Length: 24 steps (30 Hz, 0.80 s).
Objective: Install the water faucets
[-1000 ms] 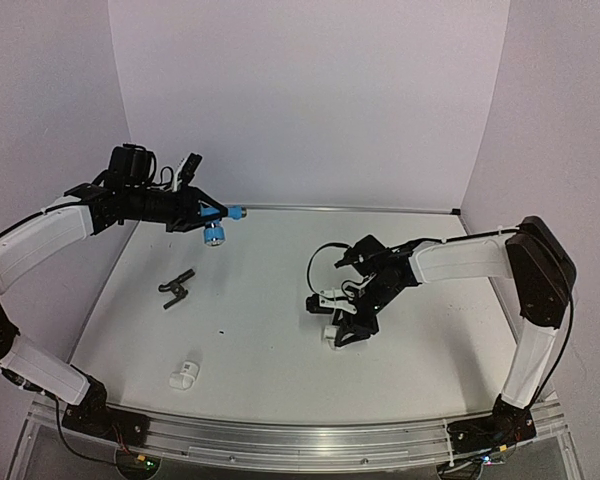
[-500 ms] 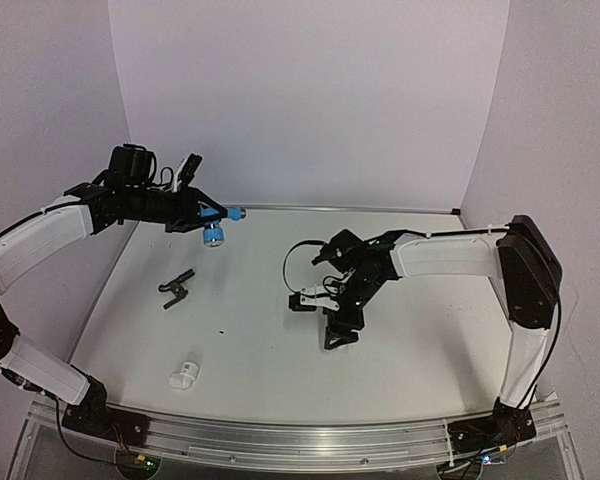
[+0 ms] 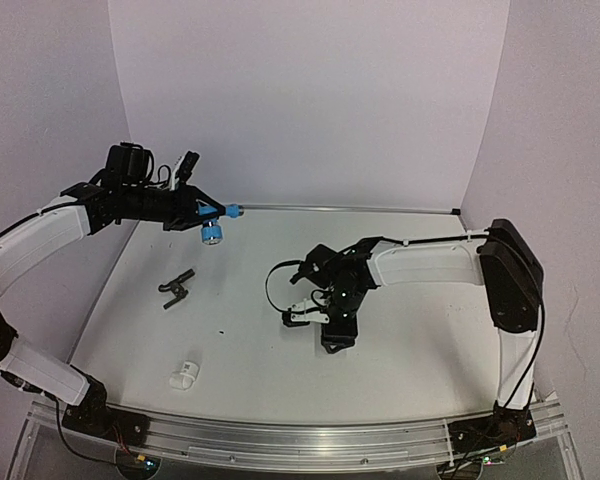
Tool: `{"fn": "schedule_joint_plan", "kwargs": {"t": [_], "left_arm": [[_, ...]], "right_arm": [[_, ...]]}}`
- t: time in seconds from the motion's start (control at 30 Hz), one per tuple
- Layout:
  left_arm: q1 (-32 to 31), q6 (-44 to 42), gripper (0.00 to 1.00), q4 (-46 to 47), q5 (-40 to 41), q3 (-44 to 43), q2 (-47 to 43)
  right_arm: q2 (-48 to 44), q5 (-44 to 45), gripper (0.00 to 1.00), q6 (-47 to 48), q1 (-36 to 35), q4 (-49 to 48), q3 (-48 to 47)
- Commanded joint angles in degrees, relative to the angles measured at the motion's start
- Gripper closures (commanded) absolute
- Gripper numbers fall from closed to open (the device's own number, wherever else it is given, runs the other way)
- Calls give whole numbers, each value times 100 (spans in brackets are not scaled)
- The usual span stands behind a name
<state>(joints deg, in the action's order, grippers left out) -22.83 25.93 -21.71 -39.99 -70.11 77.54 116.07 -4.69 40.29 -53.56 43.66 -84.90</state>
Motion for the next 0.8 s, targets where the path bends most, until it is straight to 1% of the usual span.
{"fn": "schedule_joint_plan", "kwargs": {"t": [0.0, 0.2, 0.5, 0.6, 0.67, 0.77], "left_arm": [[-2, 14, 100, 26, 59, -148, -142], [-3, 96, 100, -62, -13, -260, -12], [-7, 74, 100, -113, 65, -267, -10], [-2, 70, 100, -101, 72, -250, -19], [-2, 55, 100, -101, 70, -250, -11], [-3, 16, 100, -136, 43, -257, 14]], "right_arm": [[199, 362, 31, -124, -80, 395, -234], [267, 435, 32, -101, -78, 488, -263], [488, 469, 47, -170, -82, 605, -417], [504, 469, 50, -171, -83, 630, -433], [504, 469, 56, -188, -81, 650, -462], [500, 469, 70, -206, -84, 698, -512]]}}
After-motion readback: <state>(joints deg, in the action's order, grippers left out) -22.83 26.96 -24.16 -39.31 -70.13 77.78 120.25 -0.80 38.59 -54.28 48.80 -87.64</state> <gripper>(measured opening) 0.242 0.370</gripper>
